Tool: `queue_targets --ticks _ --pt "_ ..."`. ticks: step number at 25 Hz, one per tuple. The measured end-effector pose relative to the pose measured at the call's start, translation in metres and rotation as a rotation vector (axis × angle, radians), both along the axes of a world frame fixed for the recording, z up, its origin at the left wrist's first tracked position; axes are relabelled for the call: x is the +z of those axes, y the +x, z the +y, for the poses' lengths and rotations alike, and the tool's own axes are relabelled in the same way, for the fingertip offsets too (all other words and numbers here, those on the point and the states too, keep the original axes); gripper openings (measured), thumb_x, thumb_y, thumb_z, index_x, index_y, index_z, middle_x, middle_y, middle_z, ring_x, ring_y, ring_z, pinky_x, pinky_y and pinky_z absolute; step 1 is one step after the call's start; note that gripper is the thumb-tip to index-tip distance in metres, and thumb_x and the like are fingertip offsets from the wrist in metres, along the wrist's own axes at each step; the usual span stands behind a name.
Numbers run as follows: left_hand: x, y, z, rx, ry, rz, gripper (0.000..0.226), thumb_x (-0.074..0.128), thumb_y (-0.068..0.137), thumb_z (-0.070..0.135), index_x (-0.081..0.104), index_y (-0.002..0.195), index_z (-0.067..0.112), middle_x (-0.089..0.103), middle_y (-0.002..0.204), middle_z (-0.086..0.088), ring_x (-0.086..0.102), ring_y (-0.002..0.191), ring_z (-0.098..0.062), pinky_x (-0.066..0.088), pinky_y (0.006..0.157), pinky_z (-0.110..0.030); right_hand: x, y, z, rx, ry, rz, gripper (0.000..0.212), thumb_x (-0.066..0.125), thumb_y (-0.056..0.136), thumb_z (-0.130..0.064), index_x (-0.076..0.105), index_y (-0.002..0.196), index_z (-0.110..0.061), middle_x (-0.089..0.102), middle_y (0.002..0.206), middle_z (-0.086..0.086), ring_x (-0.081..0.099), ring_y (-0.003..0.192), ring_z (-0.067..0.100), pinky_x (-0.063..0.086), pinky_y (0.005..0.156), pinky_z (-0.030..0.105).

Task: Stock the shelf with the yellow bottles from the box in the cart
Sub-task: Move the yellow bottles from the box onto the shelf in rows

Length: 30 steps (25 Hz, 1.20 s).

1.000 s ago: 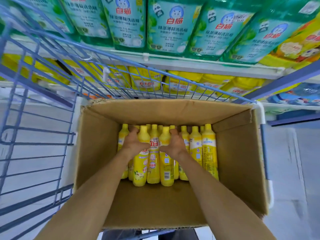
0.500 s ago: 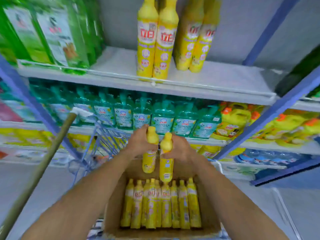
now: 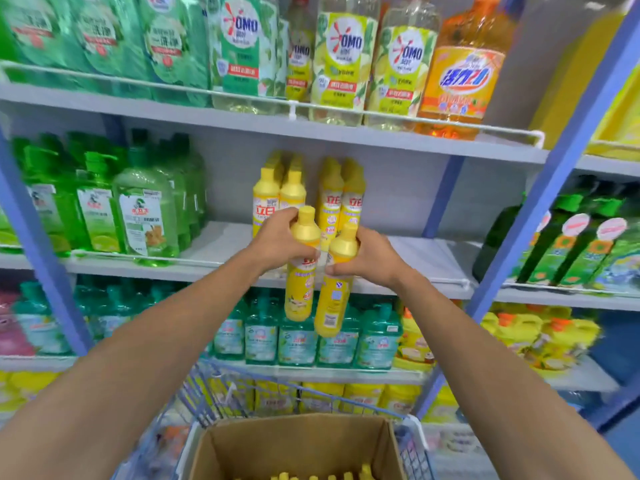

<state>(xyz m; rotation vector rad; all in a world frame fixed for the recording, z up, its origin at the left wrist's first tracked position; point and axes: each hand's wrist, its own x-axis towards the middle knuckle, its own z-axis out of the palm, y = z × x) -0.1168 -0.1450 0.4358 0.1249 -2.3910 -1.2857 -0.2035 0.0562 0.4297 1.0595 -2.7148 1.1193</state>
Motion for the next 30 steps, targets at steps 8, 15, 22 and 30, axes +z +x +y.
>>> queue_targets --ticks 8,15,22,30 --pt "0.070 -0.086 0.020 0.056 -0.094 0.156 0.048 0.094 0.053 0.021 0.067 0.092 0.016 0.071 0.082 0.004 0.062 0.071 -0.009 0.055 0.067 -0.035 0.071 -0.080 0.016 0.010 -0.182 0.127 0.058 0.096 0.060 -0.036 0.066 0.108 -0.021 0.074 0.096 -0.006 0.068 0.090 0.014 0.055 0.078 0.031" --pt "0.048 -0.137 0.022 0.109 -0.082 0.101 0.050 0.095 0.052 0.018 0.067 0.093 0.015 0.074 0.086 0.001 0.066 0.077 -0.014 0.057 0.075 -0.041 0.050 -0.129 -0.004 0.031 -0.177 0.089 0.049 0.095 0.062 -0.031 0.064 0.101 -0.028 0.070 0.092 -0.009 0.064 0.084 0.013 0.049 0.070 0.020" --pt "-0.002 -0.145 0.016 0.154 0.133 0.137 0.065 0.093 0.066 0.017 0.056 0.119 0.022 0.067 0.101 0.011 0.065 0.089 -0.007 0.050 0.072 -0.015 0.001 -0.136 -0.013 -0.071 -0.417 -0.053 0.070 0.094 0.066 -0.039 0.059 0.125 -0.022 0.067 0.113 -0.010 0.065 0.094 -0.005 0.051 0.076 0.011" --pt "-0.066 -0.138 0.031 0.184 0.251 0.203 0.055 0.088 0.077 0.019 0.056 0.119 0.032 0.068 0.112 0.018 0.065 0.103 0.008 0.052 0.080 -0.009 -0.033 -0.122 -0.022 -0.265 -0.572 -0.023 0.054 0.086 0.067 -0.059 0.060 0.108 -0.035 0.070 0.102 -0.015 0.066 0.094 -0.002 0.058 0.081 0.023"
